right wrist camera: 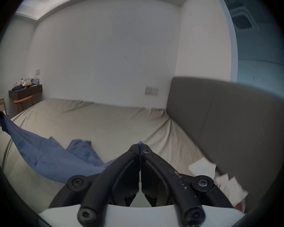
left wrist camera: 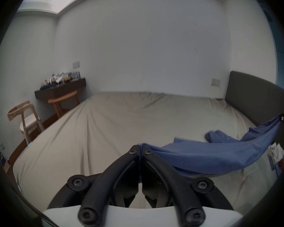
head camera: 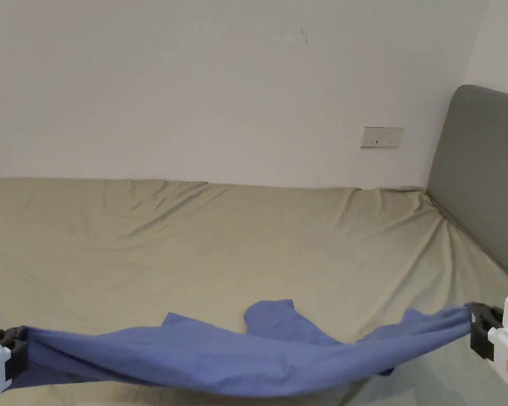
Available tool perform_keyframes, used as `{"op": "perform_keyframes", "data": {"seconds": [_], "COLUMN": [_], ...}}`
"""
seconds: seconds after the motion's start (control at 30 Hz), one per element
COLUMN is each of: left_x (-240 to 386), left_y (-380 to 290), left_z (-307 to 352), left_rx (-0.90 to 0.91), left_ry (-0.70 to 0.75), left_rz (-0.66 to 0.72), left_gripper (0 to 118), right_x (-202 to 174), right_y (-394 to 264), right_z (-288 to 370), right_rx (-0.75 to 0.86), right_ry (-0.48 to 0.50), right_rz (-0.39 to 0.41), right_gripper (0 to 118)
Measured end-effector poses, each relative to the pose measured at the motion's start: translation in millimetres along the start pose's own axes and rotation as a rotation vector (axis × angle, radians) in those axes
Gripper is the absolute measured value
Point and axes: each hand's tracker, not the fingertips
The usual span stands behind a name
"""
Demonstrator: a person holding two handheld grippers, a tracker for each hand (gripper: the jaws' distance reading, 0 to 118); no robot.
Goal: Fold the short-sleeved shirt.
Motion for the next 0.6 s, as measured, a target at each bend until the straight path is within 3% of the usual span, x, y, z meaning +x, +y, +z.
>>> {"op": "perform_keyframes", "data": {"seconds": [0.2, 0.4, 0.6], "left_x": [-15, -36, -43], "left_y": [-78, -123, -128], "left_z": [20, 34, 54], "left_rx": [-0.129, -0.212, -0.221], "left_ry": [-0.013, -0.02, -0.011], "left_rz": [0.042, 0.078, 0.126], "left_gripper": [1, 1, 1], "right_x": [12, 25, 36], "right_y": [-94, -142, -164], "right_z": [25, 57, 87], "right_rx": [-0.139, -0.215, -0.243], "right_ry": [0.006, 0.005, 0.012], "right_rz": [-0.012, -0.112, -0.144], "right_gripper": [2, 2, 2]}}
